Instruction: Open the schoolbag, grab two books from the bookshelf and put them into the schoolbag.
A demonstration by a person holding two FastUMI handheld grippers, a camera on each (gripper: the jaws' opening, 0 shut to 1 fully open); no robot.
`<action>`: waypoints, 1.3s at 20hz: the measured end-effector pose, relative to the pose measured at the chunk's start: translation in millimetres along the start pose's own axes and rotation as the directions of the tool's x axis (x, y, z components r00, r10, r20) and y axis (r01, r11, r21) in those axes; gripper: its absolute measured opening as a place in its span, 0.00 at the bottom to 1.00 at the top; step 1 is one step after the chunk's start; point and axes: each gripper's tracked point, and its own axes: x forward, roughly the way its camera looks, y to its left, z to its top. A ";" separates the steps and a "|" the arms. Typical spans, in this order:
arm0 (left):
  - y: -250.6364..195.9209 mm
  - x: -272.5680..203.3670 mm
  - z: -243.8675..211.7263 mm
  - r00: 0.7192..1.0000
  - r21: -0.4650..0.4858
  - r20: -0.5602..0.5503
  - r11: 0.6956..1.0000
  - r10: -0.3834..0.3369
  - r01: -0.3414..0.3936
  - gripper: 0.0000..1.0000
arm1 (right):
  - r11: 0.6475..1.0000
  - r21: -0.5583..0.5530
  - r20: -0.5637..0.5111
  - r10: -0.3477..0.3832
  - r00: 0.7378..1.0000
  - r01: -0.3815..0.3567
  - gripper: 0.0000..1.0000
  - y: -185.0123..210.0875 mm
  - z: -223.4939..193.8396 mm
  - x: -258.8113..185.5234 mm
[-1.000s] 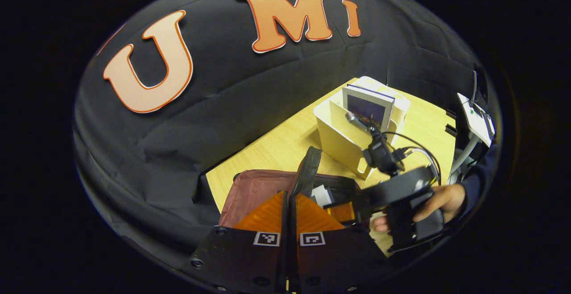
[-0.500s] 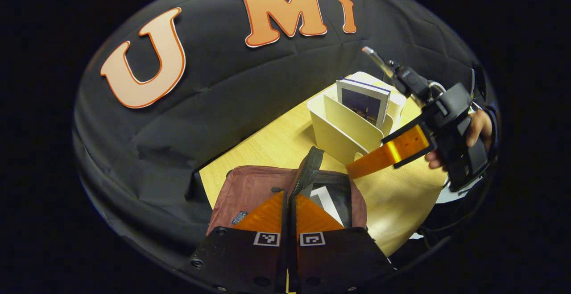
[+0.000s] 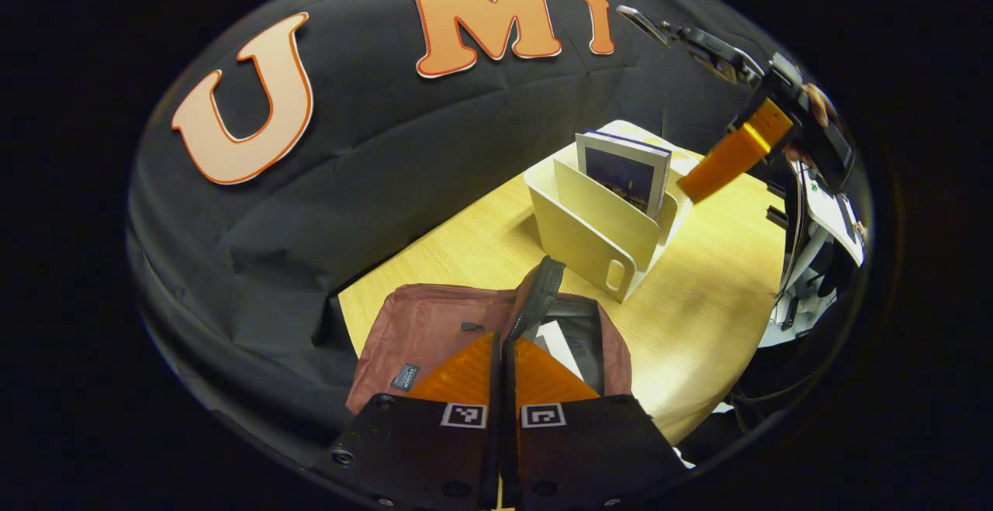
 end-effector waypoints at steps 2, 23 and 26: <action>-0.2 1.3 -1.1 1.000 -0.003 -0.002 1.000 0.003 -0.003 0.02 | 0.998 -0.051 -0.019 -0.029 0.999 0.028 0.98 -13.1 17.1 -11.2; -4.6 25.7 -17.7 0.997 -0.083 -0.077 0.996 0.022 -0.029 0.02 | 0.996 -0.069 -0.331 -0.083 0.940 0.063 0.98 -82.1 72.4 83.6; -4.0 27.3 -18.4 0.996 -0.089 -0.086 0.996 0.023 -0.030 0.02 | 0.996 -0.070 -0.351 -0.082 0.933 0.061 0.98 -80.2 73.0 95.0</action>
